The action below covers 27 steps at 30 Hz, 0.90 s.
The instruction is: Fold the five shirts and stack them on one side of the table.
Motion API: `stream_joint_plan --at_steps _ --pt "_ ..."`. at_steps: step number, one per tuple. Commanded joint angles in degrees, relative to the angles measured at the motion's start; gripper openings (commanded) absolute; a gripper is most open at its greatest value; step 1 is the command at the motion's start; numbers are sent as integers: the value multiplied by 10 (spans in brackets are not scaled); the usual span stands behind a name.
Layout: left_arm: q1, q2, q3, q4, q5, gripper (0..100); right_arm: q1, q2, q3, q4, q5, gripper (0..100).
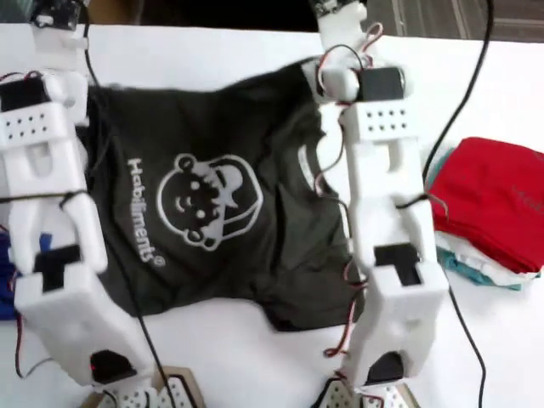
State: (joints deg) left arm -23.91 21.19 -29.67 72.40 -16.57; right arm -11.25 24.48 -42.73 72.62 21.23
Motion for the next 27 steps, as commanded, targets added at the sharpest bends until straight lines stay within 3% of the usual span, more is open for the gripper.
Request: stream_joint_plan --at_steps 1,9,16,27 --pt "-6 33 -89 96 -2 24 5 6 -81 91 2 21" --pt "5 61 -175 282 -37 24 5 8 -107 216 3 21" --pt "-20 28 -170 302 -54 24 7 -25 -98 251 3 21" --pt "-38 -210 141 299 -133 24 -7 -225 120 250 3 21"
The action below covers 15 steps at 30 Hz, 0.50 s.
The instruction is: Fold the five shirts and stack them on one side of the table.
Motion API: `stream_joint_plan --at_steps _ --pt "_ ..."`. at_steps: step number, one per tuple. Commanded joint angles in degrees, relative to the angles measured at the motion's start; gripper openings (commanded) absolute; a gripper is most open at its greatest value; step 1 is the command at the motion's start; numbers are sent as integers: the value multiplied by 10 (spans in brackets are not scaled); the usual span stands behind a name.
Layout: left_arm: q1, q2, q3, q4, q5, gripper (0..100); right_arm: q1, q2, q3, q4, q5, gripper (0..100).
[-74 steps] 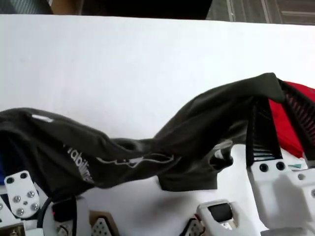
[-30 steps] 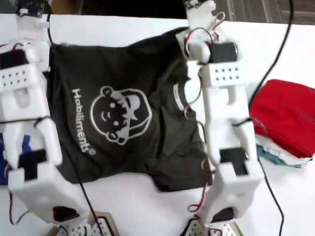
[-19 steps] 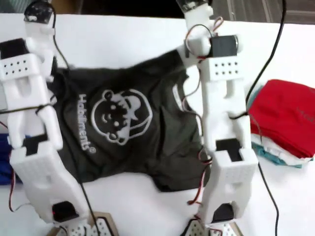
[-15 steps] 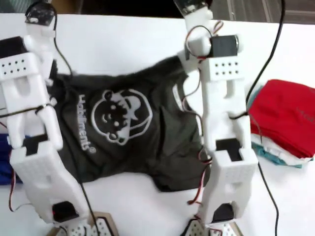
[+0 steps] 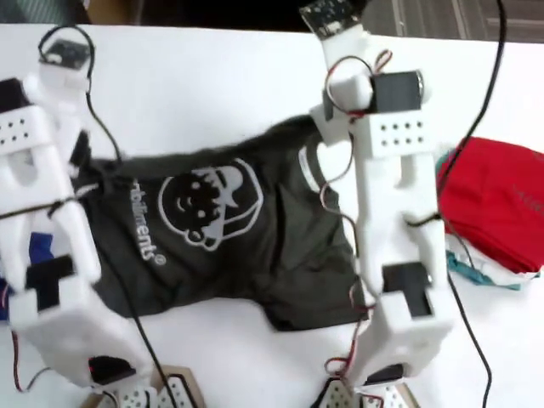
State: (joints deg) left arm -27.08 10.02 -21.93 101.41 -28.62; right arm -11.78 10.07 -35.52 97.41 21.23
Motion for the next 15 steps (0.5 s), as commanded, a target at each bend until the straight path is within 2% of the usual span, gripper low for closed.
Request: stream_joint_plan --at_steps 1,9,15 --pt "-6 -124 90 9 -18 24 0 -99 70 2 4 21" --pt "-7 -244 280 8 -57 24 0 -204 235 -6 4 21" --pt "-7 -294 358 8 -64 24 0 -280 318 -6 40 22"
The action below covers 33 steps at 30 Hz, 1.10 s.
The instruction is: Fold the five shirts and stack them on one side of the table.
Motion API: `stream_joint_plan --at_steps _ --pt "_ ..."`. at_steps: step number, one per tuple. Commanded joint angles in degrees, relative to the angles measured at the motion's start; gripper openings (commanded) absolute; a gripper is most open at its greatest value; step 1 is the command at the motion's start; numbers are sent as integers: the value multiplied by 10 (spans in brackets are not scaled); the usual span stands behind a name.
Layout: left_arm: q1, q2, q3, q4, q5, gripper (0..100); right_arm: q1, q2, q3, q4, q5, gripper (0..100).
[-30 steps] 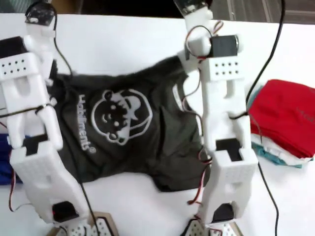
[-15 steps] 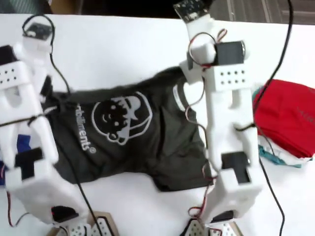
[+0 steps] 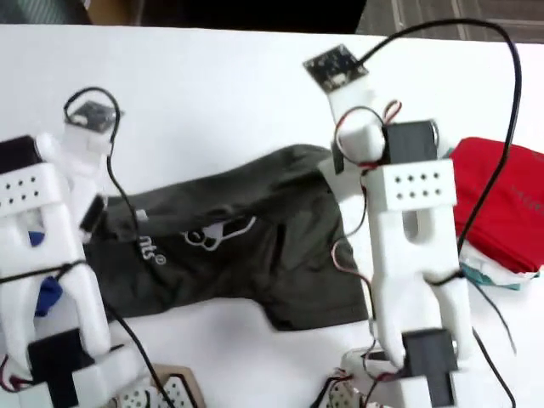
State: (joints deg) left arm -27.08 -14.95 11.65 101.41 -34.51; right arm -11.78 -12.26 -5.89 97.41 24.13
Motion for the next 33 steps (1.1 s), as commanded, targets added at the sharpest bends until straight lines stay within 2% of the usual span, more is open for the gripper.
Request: stream_joint_plan --at_steps 1,5,15,26,33 --pt "-7 -54 35 8 -6 24 1 -69 35 -6 11 22" --pt "-9 -91 90 8 -28 24 -1 -107 96 -7 17 22" --pt "-97 -125 169 0 -111 24 0 -196 278 -75 51 22" --pt "-97 -127 279 -51 -120 24 2 -236 370 -87 70 22" --pt "-97 -124 292 -77 -120 24 2 -247 417 -121 71 22"
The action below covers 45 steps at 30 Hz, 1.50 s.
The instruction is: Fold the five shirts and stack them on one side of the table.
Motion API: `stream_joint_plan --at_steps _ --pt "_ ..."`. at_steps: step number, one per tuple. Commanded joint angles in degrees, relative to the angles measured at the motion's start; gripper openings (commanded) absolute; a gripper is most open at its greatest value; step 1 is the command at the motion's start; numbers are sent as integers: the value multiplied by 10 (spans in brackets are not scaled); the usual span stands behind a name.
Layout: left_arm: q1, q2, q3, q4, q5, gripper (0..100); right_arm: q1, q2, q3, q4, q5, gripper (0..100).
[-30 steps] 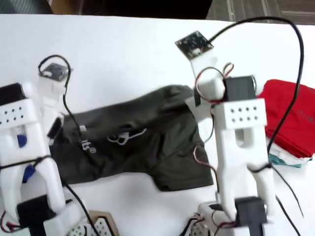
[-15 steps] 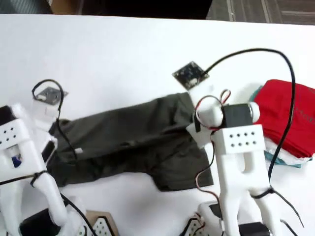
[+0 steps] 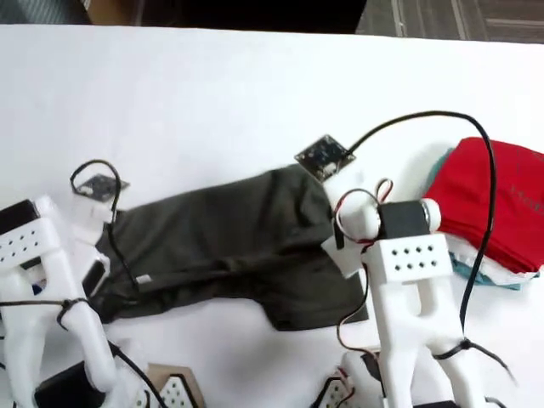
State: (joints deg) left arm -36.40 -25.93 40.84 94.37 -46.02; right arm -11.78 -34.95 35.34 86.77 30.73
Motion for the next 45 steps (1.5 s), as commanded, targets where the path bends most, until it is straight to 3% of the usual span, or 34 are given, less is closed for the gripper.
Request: stream_joint_plan --at_steps 1,9,12,16,24,28,35,45 --pt "-4 -14 0 -7 -4 24 2 -21 9 -17 5 22" --pt "-4 -17 -18 26 -28 27 2 -21 11 -19 5 22" --pt "-4 -18 -87 76 -37 81 1 -21 11 -19 5 22" --pt "-24 -15 -209 78 -33 200 -1 -21 11 -18 5 22" --pt "-29 -11 -319 68 -27 205 -1 -21 11 -19 5 22" --pt "-18 15 -282 0 31 206 -1 -21 11 -19 4 22" --pt "-1 197 -172 -251 103 204 -1 -21 10 -20 2 22" --pt "-4 411 -275 -325 156 203 0 -28 9 -17 1 22"
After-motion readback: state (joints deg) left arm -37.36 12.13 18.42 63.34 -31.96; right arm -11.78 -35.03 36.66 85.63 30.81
